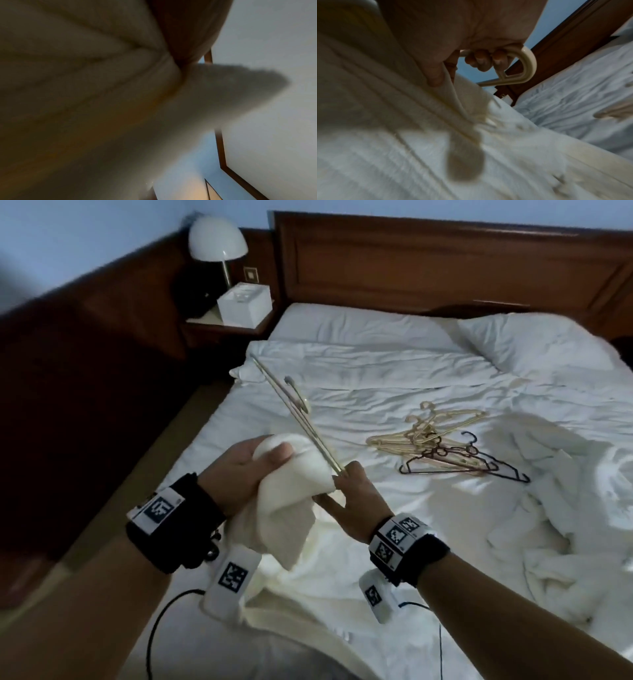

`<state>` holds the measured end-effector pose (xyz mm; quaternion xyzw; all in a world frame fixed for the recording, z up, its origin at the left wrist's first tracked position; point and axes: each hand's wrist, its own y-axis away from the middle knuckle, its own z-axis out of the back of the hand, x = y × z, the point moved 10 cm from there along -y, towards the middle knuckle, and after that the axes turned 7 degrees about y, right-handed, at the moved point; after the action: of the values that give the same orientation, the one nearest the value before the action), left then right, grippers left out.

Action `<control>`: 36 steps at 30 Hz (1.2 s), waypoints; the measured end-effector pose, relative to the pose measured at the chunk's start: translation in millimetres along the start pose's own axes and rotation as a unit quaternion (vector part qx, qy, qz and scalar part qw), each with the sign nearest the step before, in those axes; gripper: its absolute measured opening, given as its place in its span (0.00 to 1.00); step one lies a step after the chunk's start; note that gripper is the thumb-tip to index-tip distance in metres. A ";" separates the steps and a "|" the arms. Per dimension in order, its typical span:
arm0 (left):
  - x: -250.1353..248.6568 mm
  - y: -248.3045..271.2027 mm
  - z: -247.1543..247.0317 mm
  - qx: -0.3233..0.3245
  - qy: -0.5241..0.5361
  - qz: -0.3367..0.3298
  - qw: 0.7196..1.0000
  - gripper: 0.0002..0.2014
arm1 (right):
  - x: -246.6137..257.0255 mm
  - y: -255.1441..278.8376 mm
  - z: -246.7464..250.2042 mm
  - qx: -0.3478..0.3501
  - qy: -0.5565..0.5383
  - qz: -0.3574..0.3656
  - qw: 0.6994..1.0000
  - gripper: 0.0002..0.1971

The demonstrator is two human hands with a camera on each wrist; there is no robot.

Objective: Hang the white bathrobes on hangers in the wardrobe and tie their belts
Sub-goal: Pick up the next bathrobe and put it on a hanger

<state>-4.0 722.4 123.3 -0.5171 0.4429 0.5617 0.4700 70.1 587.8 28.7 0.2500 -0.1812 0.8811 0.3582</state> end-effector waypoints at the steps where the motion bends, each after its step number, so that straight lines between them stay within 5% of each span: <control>1: -11.7 6.6 1.8 0.005 0.003 0.003 1.000 0.19 | 7.9 -3.6 6.3 -0.013 -0.012 0.018 1.000 0.18; 4: -39.3 22.8 -5.6 0.020 0.000 0.001 1.000 0.13 | 38.2 -9.5 21.3 0.025 -0.050 0.062 0.996 0.09; 7: -62.7 27.0 -21.9 0.022 -0.080 -0.030 0.996 0.14 | 50.4 -11.8 41.3 0.055 -0.100 0.061 0.992 0.15; 9: -70.1 19.5 -16.8 -0.007 -0.161 -0.055 0.985 0.18 | 34.1 -14.4 72.1 0.022 -0.183 -0.003 0.983 0.07; 11: -66.3 8.9 2.0 -0.076 -0.263 -0.050 0.961 0.24 | 7.5 -13.4 115.2 -0.040 -0.235 -0.069 0.969 0.13; 15: -38.8 1.2 11.6 -0.196 -0.363 0.016 0.911 0.23 | -9.8 -5.6 202.9 -0.113 -0.167 -0.073 0.977 0.13; 19: -54.4 1.0 -52.9 -0.236 -0.385 -0.097 0.887 0.17 | -20.5 4.3 260.7 -0.157 -0.095 -0.080 0.980 0.12; 23: -19.7 -6.3 -160.7 -0.055 -0.282 -0.048 0.957 0.18 | -30.1 14.3 263.1 -0.117 -0.048 -0.084 0.988 0.14; 25: 4.9 -11.0 -183.6 -0.064 -0.244 -0.007 0.968 0.32 | -35.7 20.9 254.4 -0.097 -0.059 -0.086 0.990 0.15; 29: 20.6 -21.0 -187.5 -0.139 -0.290 -0.012 0.947 0.22 | -42.4 30.4 259.7 -0.094 -0.084 -0.067 0.990 0.16; 36: 110.0 -1.9 -158.3 -0.076 -0.380 0.166 0.907 0.11 | -88.8 34.9 293.1 -0.129 -0.119 -0.074 0.982 0.20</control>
<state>21.4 574.7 2.0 -0.2179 0.2659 0.8176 0.4620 191.0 370.1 210.4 0.3177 -0.3160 0.7853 0.4272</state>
